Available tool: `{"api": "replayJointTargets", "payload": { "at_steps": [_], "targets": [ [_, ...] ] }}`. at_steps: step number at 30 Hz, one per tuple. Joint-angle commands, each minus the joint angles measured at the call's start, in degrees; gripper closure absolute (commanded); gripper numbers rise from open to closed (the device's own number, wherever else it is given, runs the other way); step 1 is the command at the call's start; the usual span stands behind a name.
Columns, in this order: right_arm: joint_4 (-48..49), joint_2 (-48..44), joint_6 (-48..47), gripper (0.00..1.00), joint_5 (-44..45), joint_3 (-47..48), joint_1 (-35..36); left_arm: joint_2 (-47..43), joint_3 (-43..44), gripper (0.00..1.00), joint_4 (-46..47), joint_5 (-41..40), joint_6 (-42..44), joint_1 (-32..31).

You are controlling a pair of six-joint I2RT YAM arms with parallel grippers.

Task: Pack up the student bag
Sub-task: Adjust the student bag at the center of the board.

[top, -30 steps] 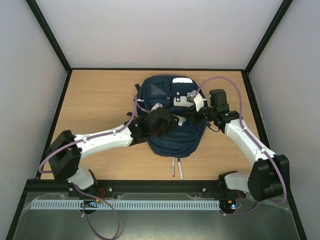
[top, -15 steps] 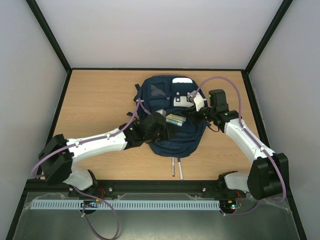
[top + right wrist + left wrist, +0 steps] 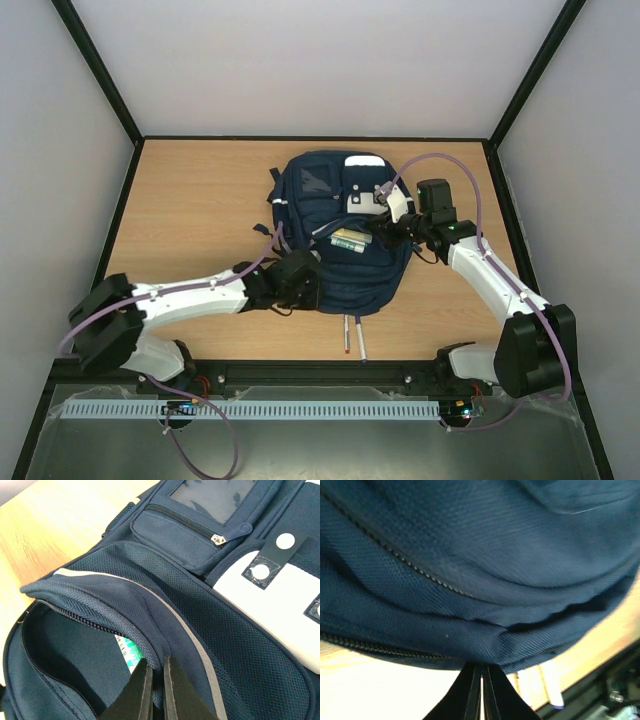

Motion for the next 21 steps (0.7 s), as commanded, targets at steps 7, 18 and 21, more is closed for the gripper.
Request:
{"api": "replayJointTargets", "payload": {
  "at_steps": [7,18,21],
  "targets": [
    [0.68,0.18,-0.17,0.99,0.93,0.64,-0.70,9.81,4.96,0.98,4.29,-10.89,3.63,5.70],
    [-0.94,3.52,0.13,0.99,0.75,1.76,-0.70,15.08,13.08,0.93,4.70,-7.72,9.07,11.55],
    [-2.10,5.27,-0.38,0.99,1.05,2.72,-0.72,11.12,12.19,0.80,2.40,-7.31,9.86,9.99]
  ]
}}
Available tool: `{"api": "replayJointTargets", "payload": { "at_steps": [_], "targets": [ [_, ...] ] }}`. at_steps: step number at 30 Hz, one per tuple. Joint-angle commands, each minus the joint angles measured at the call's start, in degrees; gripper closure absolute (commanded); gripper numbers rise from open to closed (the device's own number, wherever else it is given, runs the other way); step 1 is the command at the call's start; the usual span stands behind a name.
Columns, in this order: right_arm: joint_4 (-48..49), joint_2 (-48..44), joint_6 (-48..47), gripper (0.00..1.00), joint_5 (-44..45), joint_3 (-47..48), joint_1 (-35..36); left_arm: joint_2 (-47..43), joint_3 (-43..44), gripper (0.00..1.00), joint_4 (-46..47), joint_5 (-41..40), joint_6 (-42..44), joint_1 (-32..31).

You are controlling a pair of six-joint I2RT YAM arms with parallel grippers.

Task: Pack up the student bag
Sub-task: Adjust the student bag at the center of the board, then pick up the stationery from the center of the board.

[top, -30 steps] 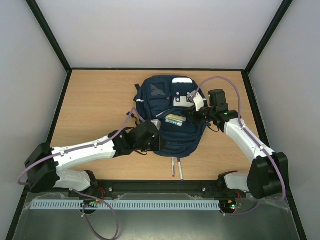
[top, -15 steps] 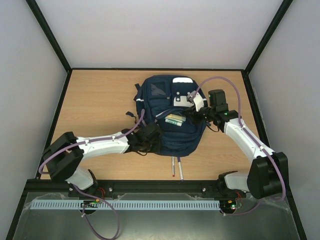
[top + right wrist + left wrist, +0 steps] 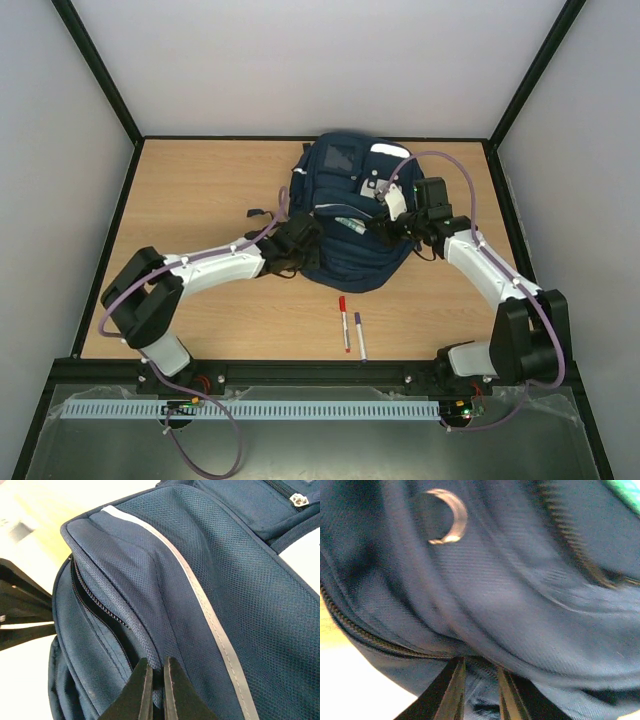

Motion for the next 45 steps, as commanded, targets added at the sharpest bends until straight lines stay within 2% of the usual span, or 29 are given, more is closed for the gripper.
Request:
{"api": "replayJointTargets", "payload": {
  "at_steps": [1,5,12,17,23,27,33,45],
  "targets": [
    [-2.44,2.15,-0.33,0.99,0.18,2.17,-0.27,-6.29,1.13,0.75,-1.41,-0.83,2.29,-2.41],
    [-2.34,2.95,-0.08,0.99,0.24,2.27,-0.27,-12.40,0.21,0.61,-7.32,-2.61,1.11,-6.09],
    [-2.43,3.74,0.07,0.99,0.57,2.70,-0.29,-14.87,-2.09,0.54,-13.00,-0.51,-5.67,-14.63],
    [-2.51,4.04,0.11,0.99,0.54,2.65,-0.24,-8.62,0.36,0.49,-14.12,-1.94,-8.02,-21.12],
    [-2.60,3.76,0.19,0.99,0.48,2.68,-0.28,2.69,7.24,0.48,-17.31,-3.26,-7.80,-25.97],
    [-2.69,3.57,0.11,0.99,0.78,2.72,-0.29,8.59,10.62,0.47,-19.08,-3.32,-7.72,-27.68],
    [-2.69,3.56,0.07,0.99,0.60,2.72,-0.27,12.95,13.09,0.47,-22.20,-5.59,-7.89,-28.01],
    [-2.86,3.91,-0.11,0.99,0.36,2.73,-0.29,15.81,13.35,0.49,-27.60,-9.89,-5.13,-27.57]
  ]
}}
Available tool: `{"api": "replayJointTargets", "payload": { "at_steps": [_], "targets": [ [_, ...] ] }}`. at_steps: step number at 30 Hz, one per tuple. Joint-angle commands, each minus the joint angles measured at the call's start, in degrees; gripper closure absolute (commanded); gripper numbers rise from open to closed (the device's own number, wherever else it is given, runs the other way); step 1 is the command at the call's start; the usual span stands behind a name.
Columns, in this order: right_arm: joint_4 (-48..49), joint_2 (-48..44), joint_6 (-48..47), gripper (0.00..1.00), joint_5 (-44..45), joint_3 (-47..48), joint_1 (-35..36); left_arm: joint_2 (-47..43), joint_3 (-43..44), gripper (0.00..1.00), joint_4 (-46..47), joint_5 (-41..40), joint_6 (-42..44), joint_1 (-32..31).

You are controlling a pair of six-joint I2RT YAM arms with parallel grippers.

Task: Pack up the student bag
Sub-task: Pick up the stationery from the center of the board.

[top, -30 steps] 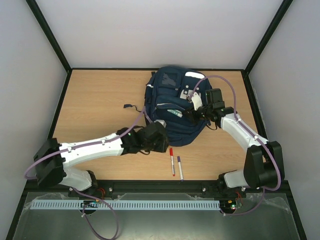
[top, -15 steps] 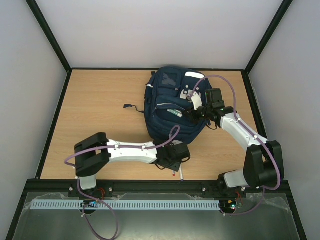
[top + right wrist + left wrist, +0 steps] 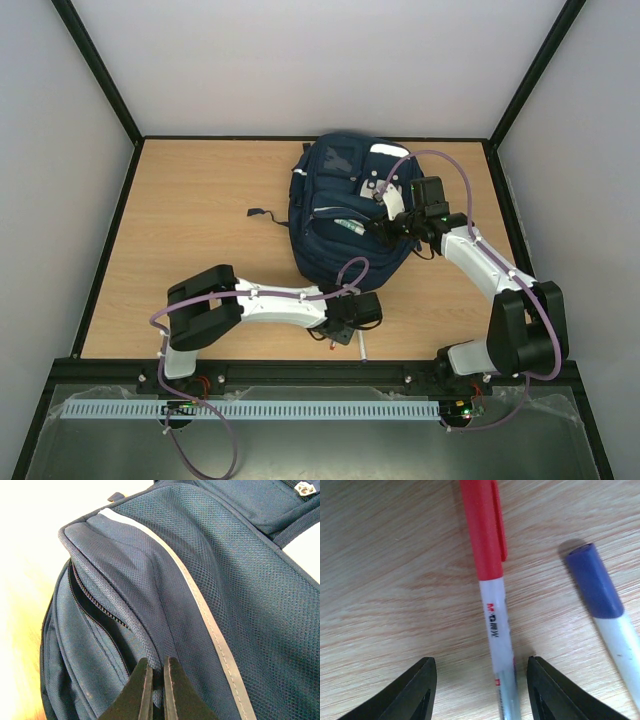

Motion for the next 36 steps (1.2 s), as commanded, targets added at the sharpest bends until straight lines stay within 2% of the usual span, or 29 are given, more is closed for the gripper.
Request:
{"api": "replayJointTargets", "payload": {
  "at_steps": [1,5,12,22,29,36],
  "targets": [
    [-2.04,0.79,-0.14,0.99,0.47,1.31,-0.31,-0.25,0.75,0.49,-5.18,-3.29,1.36,0.24],
    [-2.04,0.83,-0.09,0.99,0.40,1.39,-0.33,-2.65,-0.87,0.54,-5.57,-3.30,2.92,1.39],
    [-2.04,0.98,-0.15,0.99,0.40,1.38,-0.28,-4.62,-2.28,0.68,-5.56,2.35,10.02,4.16],
    [-2.29,0.89,0.13,0.99,0.09,1.64,-0.29,-2.15,-0.87,0.70,-5.61,5.16,15.73,7.52],
    [-2.30,0.91,0.45,0.99,-1.04,1.62,-0.29,0.16,1.36,0.78,-5.95,5.78,16.41,9.59],
    [-2.81,0.20,0.18,0.99,-1.41,1.86,-0.30,0.87,-1.23,0.85,-4.10,6.81,16.53,9.94]
  ]
}}
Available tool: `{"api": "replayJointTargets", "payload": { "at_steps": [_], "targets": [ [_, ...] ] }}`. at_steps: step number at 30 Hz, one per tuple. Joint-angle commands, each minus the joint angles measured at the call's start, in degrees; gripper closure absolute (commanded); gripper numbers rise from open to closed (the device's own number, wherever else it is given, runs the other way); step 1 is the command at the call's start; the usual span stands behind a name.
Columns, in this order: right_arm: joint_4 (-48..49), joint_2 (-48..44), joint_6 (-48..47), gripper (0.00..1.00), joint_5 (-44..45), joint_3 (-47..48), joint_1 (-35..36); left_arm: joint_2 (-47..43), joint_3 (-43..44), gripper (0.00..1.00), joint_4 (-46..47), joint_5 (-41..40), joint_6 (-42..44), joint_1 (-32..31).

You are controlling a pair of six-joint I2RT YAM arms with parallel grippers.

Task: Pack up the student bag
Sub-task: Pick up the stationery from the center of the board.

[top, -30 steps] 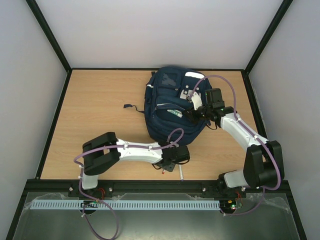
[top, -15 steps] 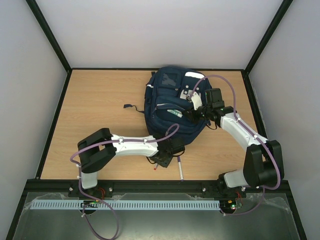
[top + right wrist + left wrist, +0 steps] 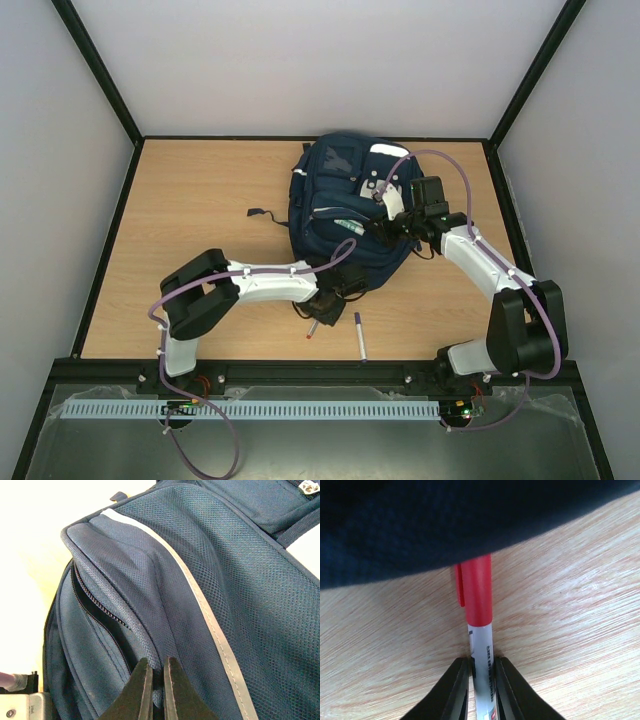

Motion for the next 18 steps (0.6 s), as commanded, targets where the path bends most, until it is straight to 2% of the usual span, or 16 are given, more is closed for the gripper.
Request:
{"api": "replayJointTargets", "payload": {
  "at_steps": [1,9,15,18],
  "targets": [
    [-2.53,-0.52,0.13,0.99,-0.69,1.69,-0.30,1.24,-1.51,0.87,-0.56,1.10,0.72,0.15],
    [-2.56,-1.43,-0.08,0.99,-0.54,1.57,-0.29,-7.18,-2.15,0.93,-3.42,-0.35,-0.58,0.10],
    [-1.71,-2.35,0.75,0.99,-1.79,0.98,-0.29,-15.90,-2.59,0.97,-2.62,6.13,1.37,0.11],
    [-1.88,-2.27,0.47,0.99,-1.22,1.12,-0.29,-18.54,-1.41,0.98,-1.41,6.76,2.10,0.82]
  ]
}}
